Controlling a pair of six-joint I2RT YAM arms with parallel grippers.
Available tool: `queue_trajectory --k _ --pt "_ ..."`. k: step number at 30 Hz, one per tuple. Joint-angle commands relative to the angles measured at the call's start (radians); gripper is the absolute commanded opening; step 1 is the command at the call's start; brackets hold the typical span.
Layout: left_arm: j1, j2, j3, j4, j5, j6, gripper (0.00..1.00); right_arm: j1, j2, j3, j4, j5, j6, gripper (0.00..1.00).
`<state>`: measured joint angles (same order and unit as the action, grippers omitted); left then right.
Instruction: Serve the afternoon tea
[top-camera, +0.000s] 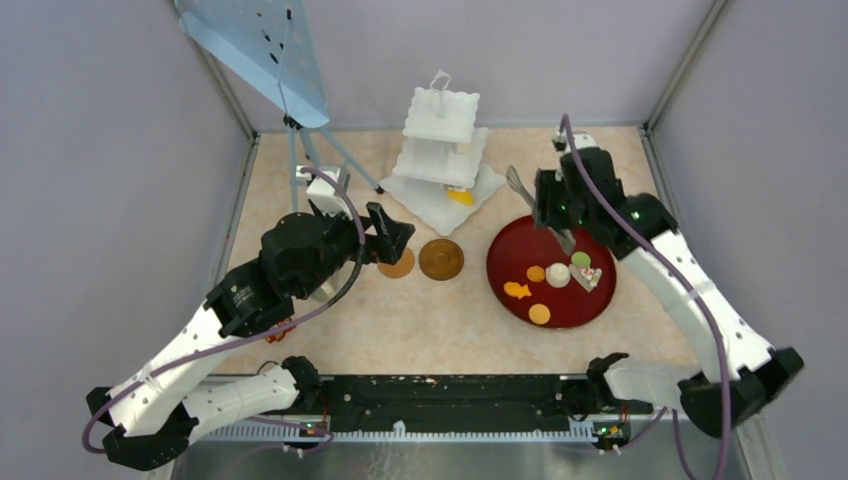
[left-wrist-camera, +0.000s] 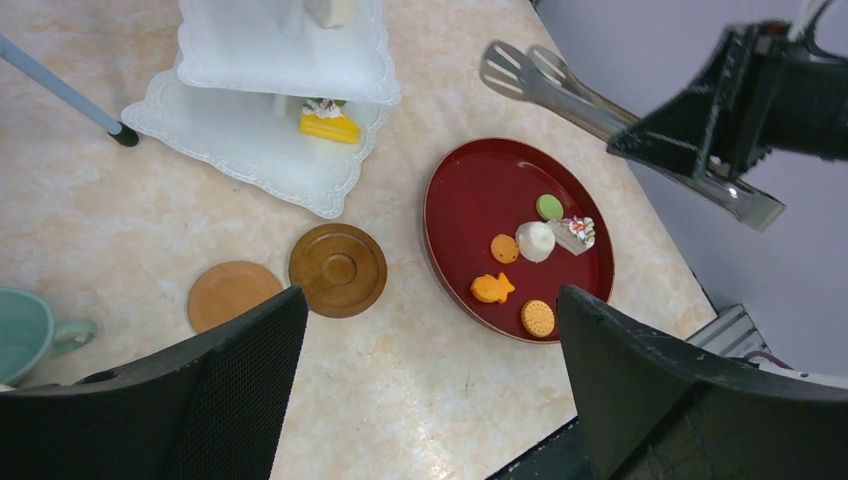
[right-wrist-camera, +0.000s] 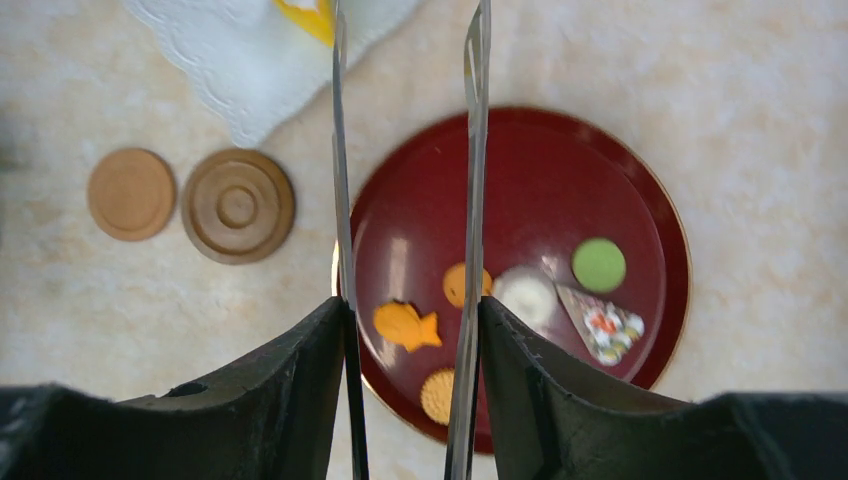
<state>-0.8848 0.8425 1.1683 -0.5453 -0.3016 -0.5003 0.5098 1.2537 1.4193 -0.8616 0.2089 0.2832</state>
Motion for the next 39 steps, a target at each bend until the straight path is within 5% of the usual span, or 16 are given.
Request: queue_trajectory --k 1,7,15,22,39 --pt "0.003 0.006 0.003 0.047 0.045 -0.004 0.99 0.007 -0.197 -0.145 -0.121 0.174 0.102 0.5" --pt "0.003 0.049 0.002 0.07 0.138 -0.003 0.99 0.007 -0.318 -0.302 -0.317 0.331 0.356 0.49" --pt "0.003 0.054 -0.006 0.124 0.172 0.001 0.99 -0.024 -0.456 -0.385 -0.365 0.429 0.576 0.59" --pt "0.003 0.041 0.005 0.105 0.142 0.018 0.99 -0.135 -0.474 -0.473 -0.272 0.363 0.627 0.59" --pt "0.003 0.05 0.005 0.099 0.146 0.028 0.99 -0.138 -0.499 -0.617 -0.156 0.169 0.602 0.58"
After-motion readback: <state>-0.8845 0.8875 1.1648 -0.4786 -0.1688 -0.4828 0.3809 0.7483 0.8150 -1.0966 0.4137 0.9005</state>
